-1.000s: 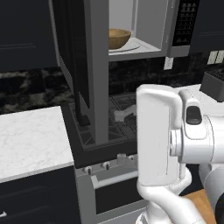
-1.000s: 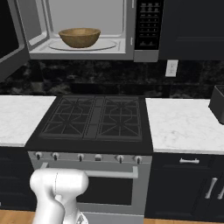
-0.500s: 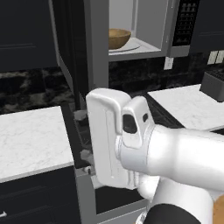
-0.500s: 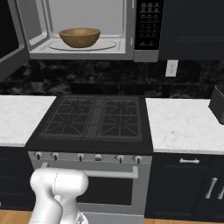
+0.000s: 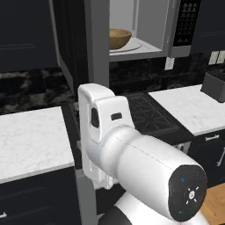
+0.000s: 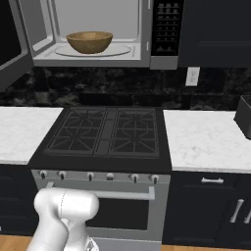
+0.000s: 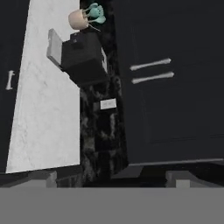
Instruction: Pick the squash from the sink and place it in the bowl. Then pick the bowl and place it in the microwave. Then close the microwave door and press the start button.
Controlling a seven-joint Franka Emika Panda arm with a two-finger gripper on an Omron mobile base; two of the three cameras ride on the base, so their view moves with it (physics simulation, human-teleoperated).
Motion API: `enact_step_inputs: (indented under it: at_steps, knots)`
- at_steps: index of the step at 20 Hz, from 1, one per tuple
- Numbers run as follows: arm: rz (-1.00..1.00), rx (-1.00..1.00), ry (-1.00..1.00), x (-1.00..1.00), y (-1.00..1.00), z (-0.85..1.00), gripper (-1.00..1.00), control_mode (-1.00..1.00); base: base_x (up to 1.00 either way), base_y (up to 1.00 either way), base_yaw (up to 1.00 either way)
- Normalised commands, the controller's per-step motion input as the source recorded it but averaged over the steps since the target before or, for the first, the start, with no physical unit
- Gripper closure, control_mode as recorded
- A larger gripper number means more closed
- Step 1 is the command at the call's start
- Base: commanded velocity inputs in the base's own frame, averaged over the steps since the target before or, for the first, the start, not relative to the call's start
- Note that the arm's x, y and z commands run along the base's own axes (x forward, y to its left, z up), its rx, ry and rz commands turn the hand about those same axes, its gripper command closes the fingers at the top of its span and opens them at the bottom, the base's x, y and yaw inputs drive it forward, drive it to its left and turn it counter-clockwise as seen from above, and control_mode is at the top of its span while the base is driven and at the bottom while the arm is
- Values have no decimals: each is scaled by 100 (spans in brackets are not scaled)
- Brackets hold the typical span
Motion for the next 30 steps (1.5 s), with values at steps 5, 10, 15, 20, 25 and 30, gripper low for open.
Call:
enact_step_inputs:
  at_steps: [5,10,15,20,25,30]
  knots:
    - [-30,0,7,10,-40,0,-100,-100,0,0,0]
    - [-24,0,3,-1,-58,1,-100,-100,0,0,0]
    - [-12,0,1,-24,-73,7,-100,-100,0,0,0]
    - [-1,-17,-11,-90,34,0,-100,-100,0,0,0]
    - [-5,-33,-4,40,100,-1,-100,-100,0,0,0]
    - [-33,-16,2,100,99,-20,-100,-100,0,0,0]
